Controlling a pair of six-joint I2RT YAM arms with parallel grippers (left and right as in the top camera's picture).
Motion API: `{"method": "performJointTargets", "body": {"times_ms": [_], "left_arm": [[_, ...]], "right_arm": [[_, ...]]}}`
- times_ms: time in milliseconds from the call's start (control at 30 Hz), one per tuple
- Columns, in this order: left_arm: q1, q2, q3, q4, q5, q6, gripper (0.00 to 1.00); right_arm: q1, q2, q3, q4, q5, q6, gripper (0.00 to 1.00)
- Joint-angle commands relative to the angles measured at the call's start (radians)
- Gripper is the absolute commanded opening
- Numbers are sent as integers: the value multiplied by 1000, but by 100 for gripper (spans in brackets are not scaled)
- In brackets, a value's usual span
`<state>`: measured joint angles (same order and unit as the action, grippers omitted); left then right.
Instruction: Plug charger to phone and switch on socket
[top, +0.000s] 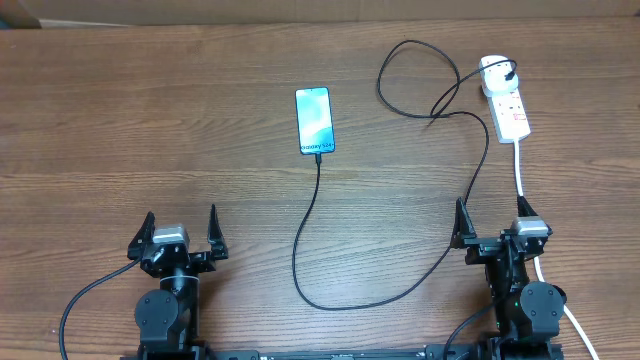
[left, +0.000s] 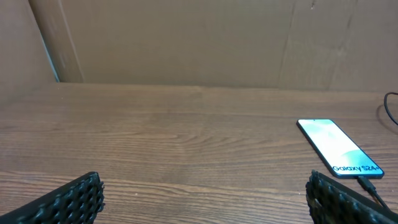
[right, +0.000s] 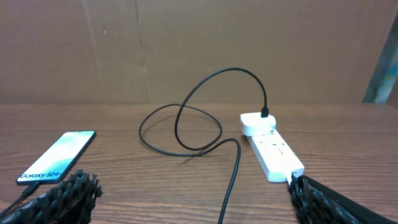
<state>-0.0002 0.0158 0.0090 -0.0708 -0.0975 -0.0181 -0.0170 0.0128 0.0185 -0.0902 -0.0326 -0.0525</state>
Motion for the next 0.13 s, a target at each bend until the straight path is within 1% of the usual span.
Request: {"method": "performJointTargets", "body": {"times_ms": [0, 100], "left_arm": [[-6, -12, -4, 0, 13, 22, 100], [-6, -12, -4, 0, 13, 22, 100]], "right_arm": [[5, -10, -10, 6, 10, -1, 100], [5, -10, -10, 6, 10, -1, 100]]}}
